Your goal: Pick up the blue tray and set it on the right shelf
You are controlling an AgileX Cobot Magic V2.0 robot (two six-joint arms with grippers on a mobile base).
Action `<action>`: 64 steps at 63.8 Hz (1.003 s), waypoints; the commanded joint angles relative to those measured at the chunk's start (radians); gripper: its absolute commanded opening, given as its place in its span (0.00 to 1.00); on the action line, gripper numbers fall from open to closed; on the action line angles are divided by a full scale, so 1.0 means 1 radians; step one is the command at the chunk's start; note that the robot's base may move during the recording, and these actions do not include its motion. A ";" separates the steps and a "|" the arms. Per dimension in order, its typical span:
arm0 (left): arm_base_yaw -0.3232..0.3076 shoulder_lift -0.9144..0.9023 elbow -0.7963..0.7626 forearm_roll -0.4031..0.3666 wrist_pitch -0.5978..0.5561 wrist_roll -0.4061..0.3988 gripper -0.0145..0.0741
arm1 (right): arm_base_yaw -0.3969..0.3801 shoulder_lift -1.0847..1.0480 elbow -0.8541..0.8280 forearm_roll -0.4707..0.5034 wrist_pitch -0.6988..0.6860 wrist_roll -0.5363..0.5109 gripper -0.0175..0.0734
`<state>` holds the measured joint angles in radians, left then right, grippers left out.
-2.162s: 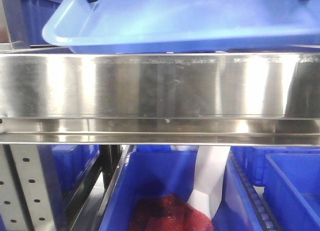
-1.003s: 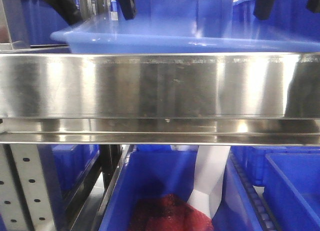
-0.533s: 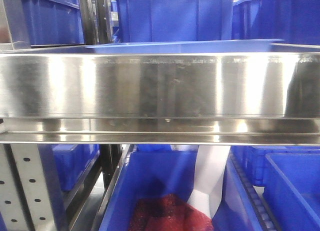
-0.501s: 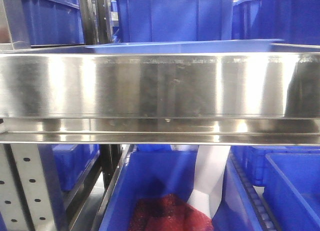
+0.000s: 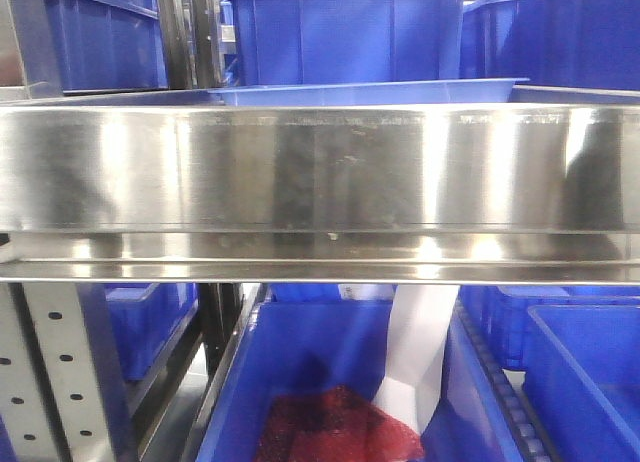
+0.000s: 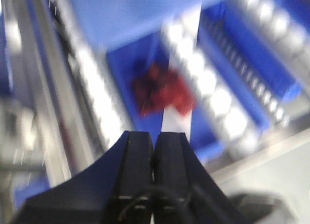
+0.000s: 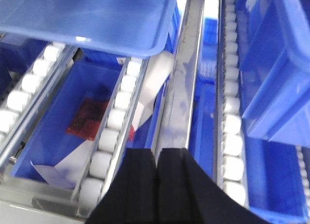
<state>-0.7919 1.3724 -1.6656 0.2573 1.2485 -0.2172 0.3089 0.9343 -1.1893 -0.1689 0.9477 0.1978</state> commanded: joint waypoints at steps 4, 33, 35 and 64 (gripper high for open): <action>-0.010 -0.180 0.184 0.012 -0.185 -0.007 0.12 | 0.001 -0.138 0.179 -0.027 -0.221 -0.009 0.25; -0.010 -0.812 0.897 -0.034 -0.738 0.002 0.12 | 0.001 -0.564 0.592 -0.028 -0.602 -0.028 0.25; -0.010 -0.846 0.927 -0.034 -0.752 0.002 0.12 | 0.001 -0.583 0.597 -0.028 -0.627 -0.028 0.25; -0.010 -0.997 1.018 -0.034 -0.789 0.002 0.12 | 0.001 -0.606 0.598 -0.028 -0.723 -0.028 0.25</action>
<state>-0.7959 0.3697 -0.6221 0.2202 0.5501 -0.2172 0.3089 0.3220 -0.5647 -0.1749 0.3269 0.1851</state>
